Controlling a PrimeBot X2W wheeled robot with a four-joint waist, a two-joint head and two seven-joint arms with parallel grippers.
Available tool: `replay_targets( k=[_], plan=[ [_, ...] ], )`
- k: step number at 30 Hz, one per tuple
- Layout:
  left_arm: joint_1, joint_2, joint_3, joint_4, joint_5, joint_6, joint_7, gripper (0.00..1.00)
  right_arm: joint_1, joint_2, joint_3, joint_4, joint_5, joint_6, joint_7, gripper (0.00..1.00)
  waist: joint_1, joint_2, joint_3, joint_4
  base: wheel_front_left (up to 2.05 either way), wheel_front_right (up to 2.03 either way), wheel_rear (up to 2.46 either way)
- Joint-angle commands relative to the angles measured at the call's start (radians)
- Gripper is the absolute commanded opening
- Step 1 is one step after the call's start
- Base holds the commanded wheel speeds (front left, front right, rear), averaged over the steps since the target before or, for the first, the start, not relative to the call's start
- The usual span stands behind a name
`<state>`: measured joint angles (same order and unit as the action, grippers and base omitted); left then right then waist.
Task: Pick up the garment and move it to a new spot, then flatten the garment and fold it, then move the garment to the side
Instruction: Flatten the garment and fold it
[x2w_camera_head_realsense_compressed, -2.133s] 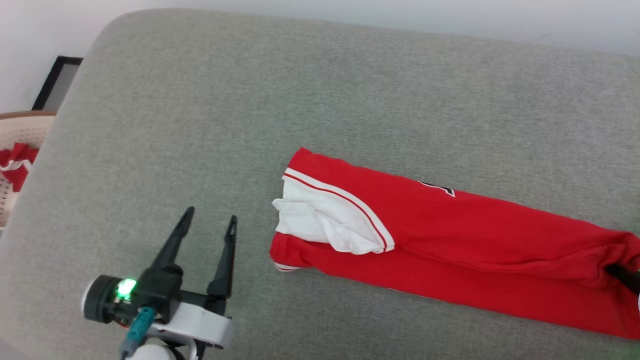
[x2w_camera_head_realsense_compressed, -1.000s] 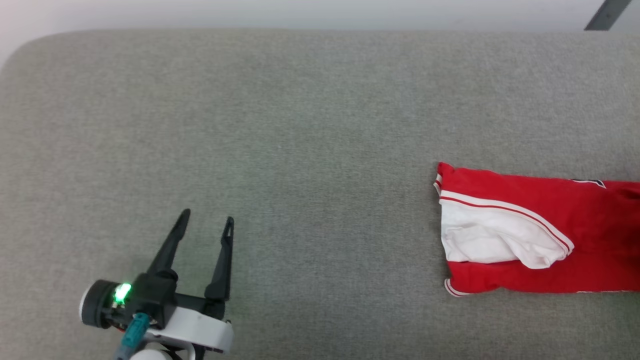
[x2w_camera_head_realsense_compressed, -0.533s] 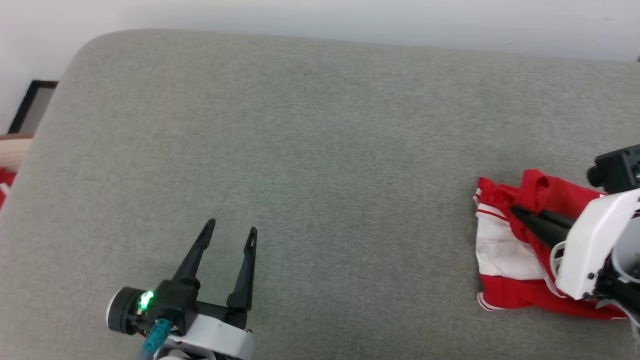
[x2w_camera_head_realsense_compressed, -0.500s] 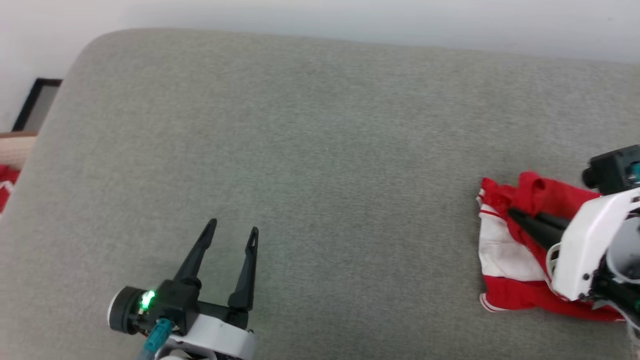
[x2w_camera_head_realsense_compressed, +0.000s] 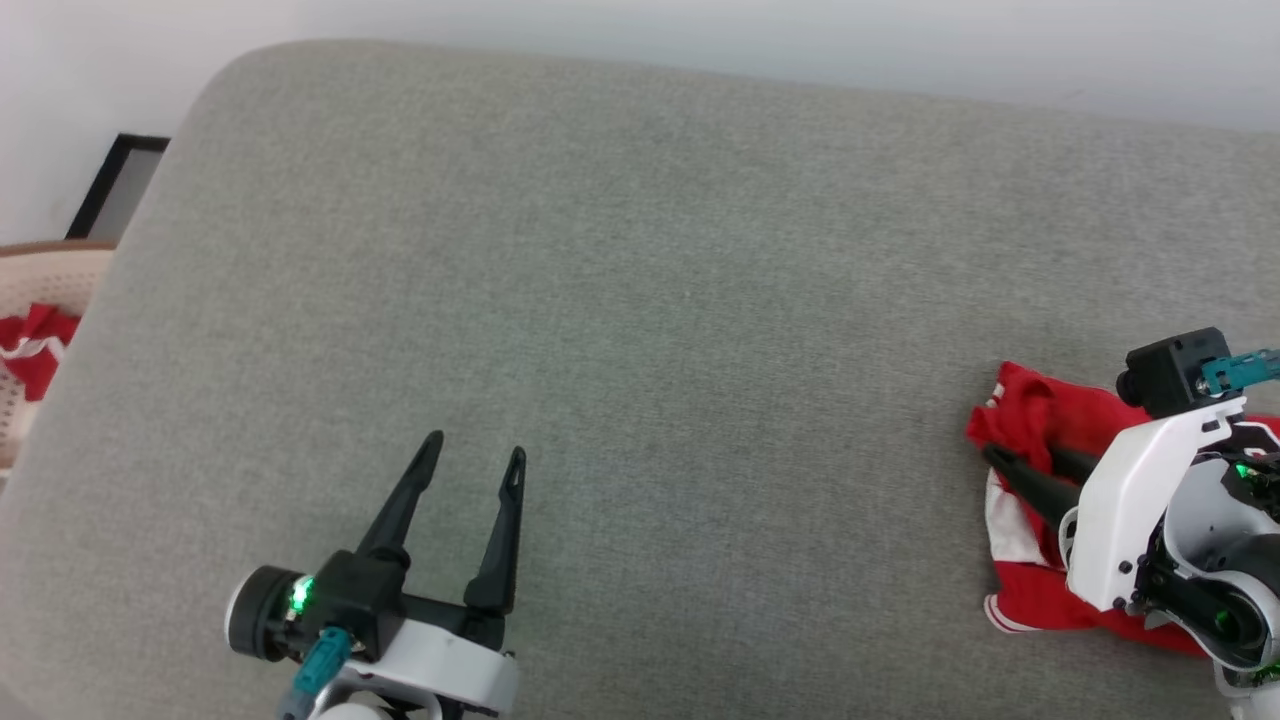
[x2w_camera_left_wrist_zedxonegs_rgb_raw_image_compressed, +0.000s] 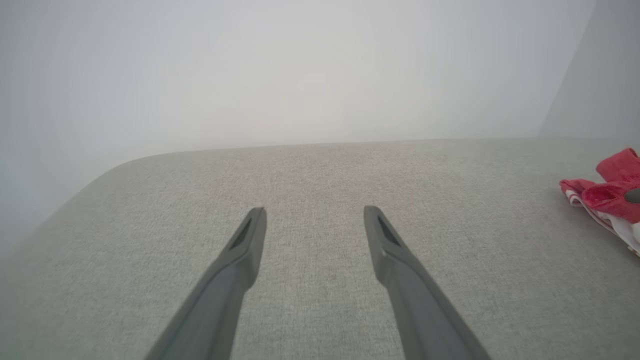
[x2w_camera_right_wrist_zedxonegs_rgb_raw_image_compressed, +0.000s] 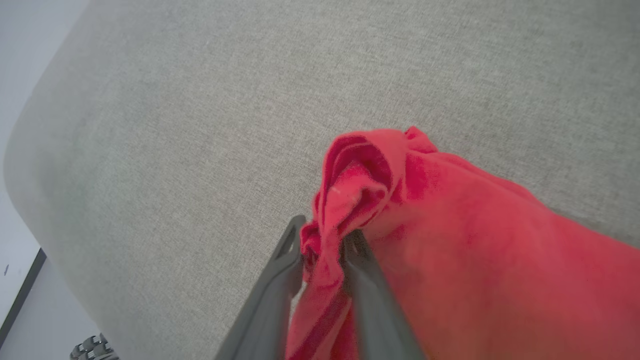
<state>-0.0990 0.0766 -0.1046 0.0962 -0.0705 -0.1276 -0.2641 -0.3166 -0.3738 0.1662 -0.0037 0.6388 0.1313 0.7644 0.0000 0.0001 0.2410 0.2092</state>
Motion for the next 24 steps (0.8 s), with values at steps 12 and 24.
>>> replay_targets(
  k=[12, 24],
  plan=[
    [0.019, 0.041, 0.024, 0.018, -0.027, -0.004, 0.001, 1.0, -0.022, -0.037, -0.011, 0.039, 0.108, -0.001, -0.151, 1.0, 0.0, -0.0001, -0.056, -0.12, 0.0, 0.0, 0.0],
    [0.023, 0.054, 0.051, 0.099, -0.082, -0.004, 0.001, 1.0, -0.023, -0.112, 0.097, 0.247, 0.13, -0.001, -0.629, 1.0, 0.0, -0.0001, -0.106, -0.232, 0.0, 0.0, 0.0]
  ],
)
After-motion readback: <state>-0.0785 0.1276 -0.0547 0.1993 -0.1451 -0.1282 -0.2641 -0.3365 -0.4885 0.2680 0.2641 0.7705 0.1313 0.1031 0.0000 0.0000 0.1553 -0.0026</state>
